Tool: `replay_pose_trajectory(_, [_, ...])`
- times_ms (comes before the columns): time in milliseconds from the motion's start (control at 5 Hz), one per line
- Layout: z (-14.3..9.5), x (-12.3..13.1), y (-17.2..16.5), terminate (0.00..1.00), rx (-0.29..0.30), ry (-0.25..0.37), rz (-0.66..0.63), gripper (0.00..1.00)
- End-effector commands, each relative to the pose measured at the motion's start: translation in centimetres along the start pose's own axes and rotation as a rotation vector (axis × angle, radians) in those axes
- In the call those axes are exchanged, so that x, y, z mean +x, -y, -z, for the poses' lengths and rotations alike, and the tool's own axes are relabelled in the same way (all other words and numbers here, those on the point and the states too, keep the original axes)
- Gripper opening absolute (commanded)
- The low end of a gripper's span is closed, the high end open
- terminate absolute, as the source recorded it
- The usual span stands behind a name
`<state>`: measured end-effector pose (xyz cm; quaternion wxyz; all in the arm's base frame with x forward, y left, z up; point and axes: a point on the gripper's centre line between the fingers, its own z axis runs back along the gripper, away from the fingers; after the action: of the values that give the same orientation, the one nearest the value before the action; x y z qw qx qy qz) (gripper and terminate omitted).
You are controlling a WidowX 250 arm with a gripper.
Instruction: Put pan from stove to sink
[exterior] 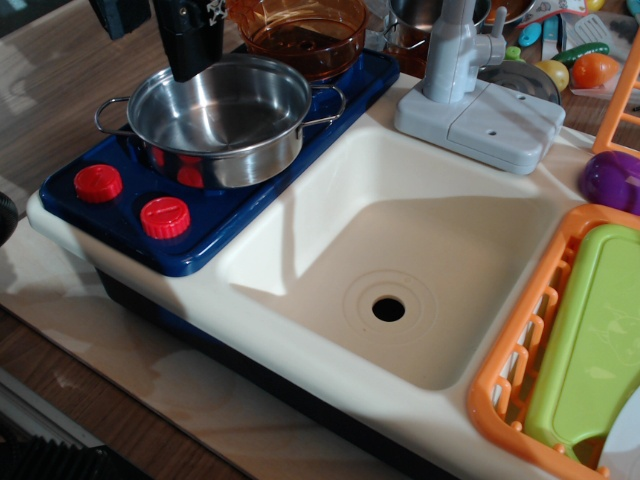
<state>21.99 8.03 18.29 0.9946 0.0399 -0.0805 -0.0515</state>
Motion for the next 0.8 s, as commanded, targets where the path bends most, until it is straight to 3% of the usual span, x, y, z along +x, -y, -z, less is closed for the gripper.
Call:
replay_pose_trajectory(0, [0.0, 0.0, 0.0, 0.0, 0.0, 0.0, 0.0, 1.0])
replay_pose_trajectory(400, [-0.3, 2.7, 0.5, 0.0, -0.006, 0.02, 0.337, 1.0])
replay_pose_trajectory(600, [-0.3, 3.6, 0.3, 0.0, -0.022, 0.078, 0.481, 1.0])
